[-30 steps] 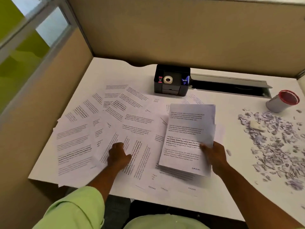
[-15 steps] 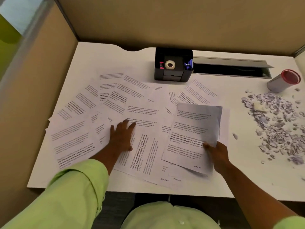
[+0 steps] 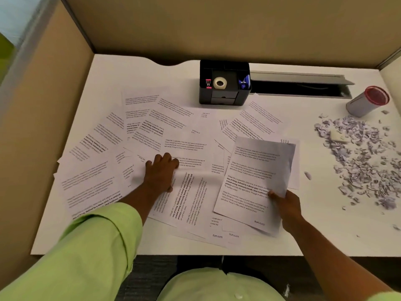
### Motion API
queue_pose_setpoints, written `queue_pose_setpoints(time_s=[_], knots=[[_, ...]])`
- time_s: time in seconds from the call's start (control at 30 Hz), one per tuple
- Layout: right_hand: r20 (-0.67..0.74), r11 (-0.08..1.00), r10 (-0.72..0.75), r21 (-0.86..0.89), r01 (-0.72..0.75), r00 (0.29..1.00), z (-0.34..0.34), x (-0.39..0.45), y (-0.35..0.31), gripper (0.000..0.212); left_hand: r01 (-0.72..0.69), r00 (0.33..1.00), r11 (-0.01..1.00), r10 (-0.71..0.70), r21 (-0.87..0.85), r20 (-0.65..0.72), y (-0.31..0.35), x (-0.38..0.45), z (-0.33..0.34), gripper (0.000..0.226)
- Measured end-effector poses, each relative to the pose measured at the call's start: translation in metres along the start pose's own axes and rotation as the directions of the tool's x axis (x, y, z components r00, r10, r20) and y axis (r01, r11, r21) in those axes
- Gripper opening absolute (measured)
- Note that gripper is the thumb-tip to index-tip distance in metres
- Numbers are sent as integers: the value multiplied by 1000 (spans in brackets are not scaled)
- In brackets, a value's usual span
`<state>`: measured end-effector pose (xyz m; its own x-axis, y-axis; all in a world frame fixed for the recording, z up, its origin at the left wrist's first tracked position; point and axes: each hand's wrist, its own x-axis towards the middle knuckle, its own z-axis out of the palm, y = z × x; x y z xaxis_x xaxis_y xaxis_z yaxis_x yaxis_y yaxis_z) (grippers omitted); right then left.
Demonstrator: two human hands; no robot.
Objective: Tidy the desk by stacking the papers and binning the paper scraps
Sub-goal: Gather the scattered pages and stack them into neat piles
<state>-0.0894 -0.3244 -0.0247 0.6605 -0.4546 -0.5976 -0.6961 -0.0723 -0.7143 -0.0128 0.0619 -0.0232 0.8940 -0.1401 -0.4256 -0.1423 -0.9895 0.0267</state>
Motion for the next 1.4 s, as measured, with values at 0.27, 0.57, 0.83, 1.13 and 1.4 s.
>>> queue_pose_setpoints(time_s=[0.27,0.57,0.83,1.13,1.4], knots=[[19,1000,-22,0,22,1000,-3,5,-3,9,-222,975,974,221,36,30,8,2,-27,44],[3,999,-27,44,27,1000,-23,14,-10,4,-472,882,857,455,210,123,57,32,-88,49],[-23,998,-41,37,42,999,-31,17,-14,9,-321,937,941,332,102,-112,75,34,-38,82],[48,999,-53,-3,53,997,-14,19,-14,1,470,830,796,-545,-382,-115,49,-6,23,104],[70,999,-3,-49,6,998,-2,27,-7,19,655,735,636,-663,-409,145,26,5,10,123]])
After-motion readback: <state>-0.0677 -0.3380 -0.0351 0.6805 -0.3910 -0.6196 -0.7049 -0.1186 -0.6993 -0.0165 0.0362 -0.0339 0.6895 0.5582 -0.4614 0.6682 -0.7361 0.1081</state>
